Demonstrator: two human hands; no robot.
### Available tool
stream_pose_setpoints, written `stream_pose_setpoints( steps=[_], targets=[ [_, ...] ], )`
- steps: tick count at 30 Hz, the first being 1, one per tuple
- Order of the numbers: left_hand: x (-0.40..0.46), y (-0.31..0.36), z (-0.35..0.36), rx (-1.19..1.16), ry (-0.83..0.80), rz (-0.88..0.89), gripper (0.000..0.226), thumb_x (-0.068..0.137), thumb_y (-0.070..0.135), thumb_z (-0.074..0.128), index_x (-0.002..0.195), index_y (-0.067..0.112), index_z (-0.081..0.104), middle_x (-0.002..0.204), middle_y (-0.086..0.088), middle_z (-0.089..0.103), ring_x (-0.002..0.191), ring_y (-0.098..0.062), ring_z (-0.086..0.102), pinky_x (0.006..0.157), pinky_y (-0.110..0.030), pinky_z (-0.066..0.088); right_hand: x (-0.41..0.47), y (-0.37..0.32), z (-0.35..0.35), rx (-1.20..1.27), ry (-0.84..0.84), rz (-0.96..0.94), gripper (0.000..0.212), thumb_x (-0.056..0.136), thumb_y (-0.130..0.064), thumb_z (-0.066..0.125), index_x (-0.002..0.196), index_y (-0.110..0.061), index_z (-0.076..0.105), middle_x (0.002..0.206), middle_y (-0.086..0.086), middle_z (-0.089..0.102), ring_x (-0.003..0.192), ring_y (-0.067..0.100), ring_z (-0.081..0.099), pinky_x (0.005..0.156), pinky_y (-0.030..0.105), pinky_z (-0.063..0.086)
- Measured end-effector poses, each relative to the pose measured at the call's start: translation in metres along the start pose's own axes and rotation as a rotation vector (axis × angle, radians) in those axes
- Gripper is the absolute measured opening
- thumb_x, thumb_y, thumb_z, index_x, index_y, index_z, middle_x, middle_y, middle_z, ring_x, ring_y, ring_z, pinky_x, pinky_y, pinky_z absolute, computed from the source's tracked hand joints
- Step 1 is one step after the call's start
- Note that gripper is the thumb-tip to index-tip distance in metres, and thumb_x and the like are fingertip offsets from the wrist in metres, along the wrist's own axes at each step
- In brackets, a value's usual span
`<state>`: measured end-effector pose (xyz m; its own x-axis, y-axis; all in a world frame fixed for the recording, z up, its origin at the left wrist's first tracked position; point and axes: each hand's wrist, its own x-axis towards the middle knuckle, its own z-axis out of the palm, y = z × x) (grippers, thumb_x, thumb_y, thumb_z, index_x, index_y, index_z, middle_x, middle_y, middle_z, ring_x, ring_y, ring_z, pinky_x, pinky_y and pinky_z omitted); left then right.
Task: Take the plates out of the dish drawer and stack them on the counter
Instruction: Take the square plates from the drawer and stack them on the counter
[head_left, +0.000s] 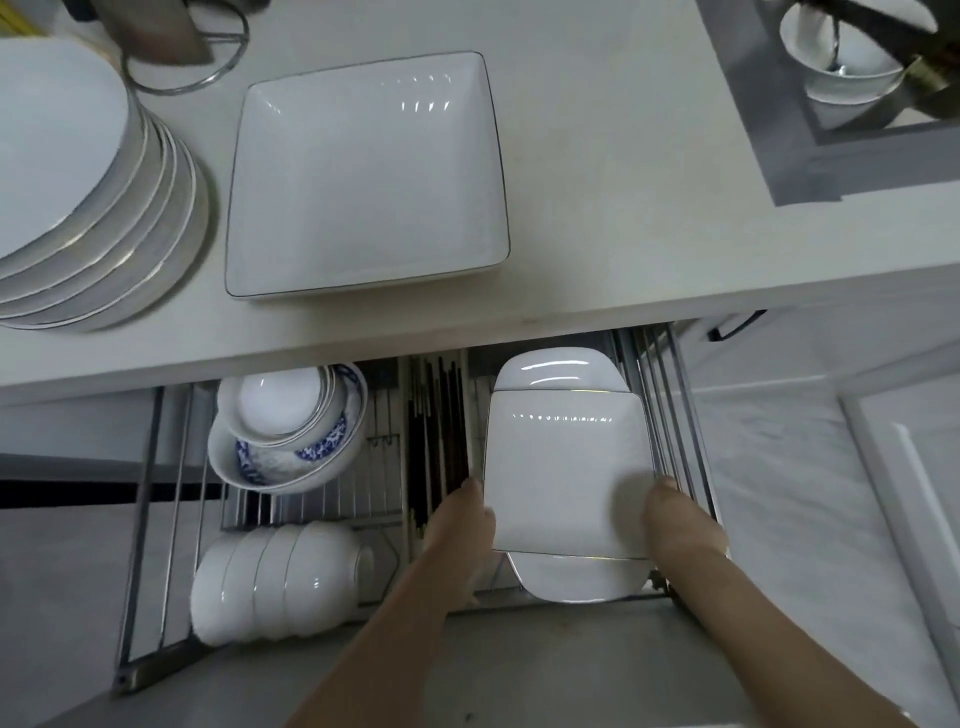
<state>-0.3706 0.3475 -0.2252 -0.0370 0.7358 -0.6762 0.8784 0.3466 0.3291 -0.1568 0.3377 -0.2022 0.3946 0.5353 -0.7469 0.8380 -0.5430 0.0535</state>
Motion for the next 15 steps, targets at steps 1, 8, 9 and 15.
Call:
stream_pose_setpoints(
  steps=[1,8,9,15],
  targets=[
    [-0.002,-0.002,-0.006,0.013,0.004,0.017,0.025,0.094,0.02,0.043,0.113,0.004,0.049,0.109,-0.015,0.062,0.101,-0.032,0.059,0.083,-0.038,0.047,-0.004,0.0,-0.003,0.03,0.008,0.0,0.039,0.094,-0.002,0.035,0.133,0.001,0.034,0.128,0.015,0.058,0.117,0.032,0.058,0.096,0.039,0.046],
    [-0.038,-0.022,-0.051,-0.032,0.063,0.049,0.015,0.092,0.018,0.046,0.101,0.008,0.053,0.082,-0.008,0.06,0.073,-0.023,0.06,0.066,-0.031,0.049,-0.053,-0.003,-0.028,0.131,0.013,-0.198,0.009,0.091,-0.003,0.036,0.098,-0.008,0.04,0.107,0.014,0.064,0.1,0.031,0.064,0.075,0.032,0.045],
    [-0.047,-0.026,-0.057,-0.044,0.097,0.047,0.014,0.091,0.019,0.047,0.1,0.011,0.054,0.079,-0.005,0.06,0.068,-0.019,0.057,0.062,-0.028,0.046,-0.063,-0.004,-0.033,0.18,0.042,-0.253,0.004,0.091,-0.005,0.039,0.091,-0.009,0.037,0.098,0.014,0.062,0.095,0.032,0.063,0.071,0.032,0.043],
    [-0.109,-0.037,-0.085,-0.254,0.271,0.05,0.011,0.089,0.022,0.053,0.079,0.028,0.054,0.058,0.008,0.054,0.053,-0.008,0.055,0.05,-0.023,0.045,-0.112,0.006,-0.044,0.522,0.115,-0.461,0.013,0.091,-0.012,0.053,0.082,-0.01,0.043,0.065,0.006,0.053,0.061,0.032,0.057,0.063,0.04,0.049]
  ],
)
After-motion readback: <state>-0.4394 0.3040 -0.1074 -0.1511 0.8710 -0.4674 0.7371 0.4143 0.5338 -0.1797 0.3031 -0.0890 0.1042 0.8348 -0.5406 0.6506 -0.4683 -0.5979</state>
